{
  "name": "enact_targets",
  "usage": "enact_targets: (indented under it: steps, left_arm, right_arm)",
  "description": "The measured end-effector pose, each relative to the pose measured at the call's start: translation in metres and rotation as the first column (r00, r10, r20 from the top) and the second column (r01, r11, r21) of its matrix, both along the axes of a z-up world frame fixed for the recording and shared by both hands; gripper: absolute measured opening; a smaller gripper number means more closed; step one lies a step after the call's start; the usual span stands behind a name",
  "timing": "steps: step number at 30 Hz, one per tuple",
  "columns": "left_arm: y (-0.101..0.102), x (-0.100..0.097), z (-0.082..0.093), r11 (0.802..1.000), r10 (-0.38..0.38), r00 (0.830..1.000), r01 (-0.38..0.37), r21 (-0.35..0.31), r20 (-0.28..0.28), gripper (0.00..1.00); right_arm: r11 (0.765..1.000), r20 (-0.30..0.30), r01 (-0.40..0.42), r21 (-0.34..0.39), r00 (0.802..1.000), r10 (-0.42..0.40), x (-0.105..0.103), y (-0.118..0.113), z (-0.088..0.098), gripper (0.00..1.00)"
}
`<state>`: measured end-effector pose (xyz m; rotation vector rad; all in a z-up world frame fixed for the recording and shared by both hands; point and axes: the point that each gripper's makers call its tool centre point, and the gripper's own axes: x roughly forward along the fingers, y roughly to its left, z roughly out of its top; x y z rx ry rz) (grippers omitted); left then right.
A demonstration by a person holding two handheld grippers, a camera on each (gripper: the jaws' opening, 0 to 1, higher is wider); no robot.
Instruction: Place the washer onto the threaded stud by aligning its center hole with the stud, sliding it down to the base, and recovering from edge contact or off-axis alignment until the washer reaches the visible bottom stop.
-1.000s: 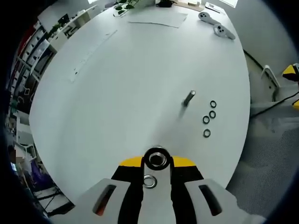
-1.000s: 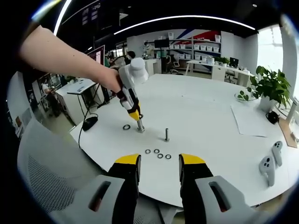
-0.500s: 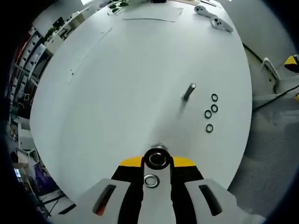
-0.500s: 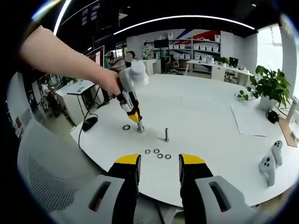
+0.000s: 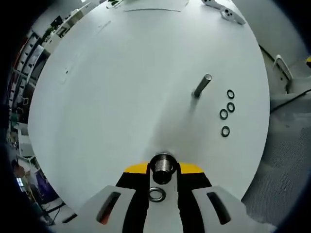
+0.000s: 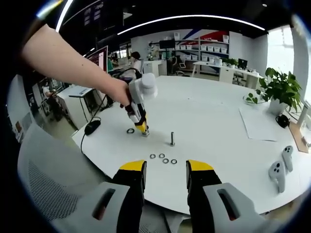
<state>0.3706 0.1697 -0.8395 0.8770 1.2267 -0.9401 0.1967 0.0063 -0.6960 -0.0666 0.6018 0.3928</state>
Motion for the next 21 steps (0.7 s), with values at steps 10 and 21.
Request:
enact_targets:
  steps: [10,21]
  left_arm:
    - [0.001,-0.003,-0.011,1.0,-0.003,1.0,0.003,0.001,-0.003,0.19]
    - [0.0,-0.001,-0.012,0.998,0.06,0.998,-0.06,-0.03,-0.006,0.21]
  right_arm:
    - [1.0,-0.008,-0.005,-0.007,1.0,0.005,0.0,0.0,-0.002,0.35]
    - [1.0,-0.023,-0.008,-0.021,1.0,0.008,-0.002,-0.001,-0.005,0.35]
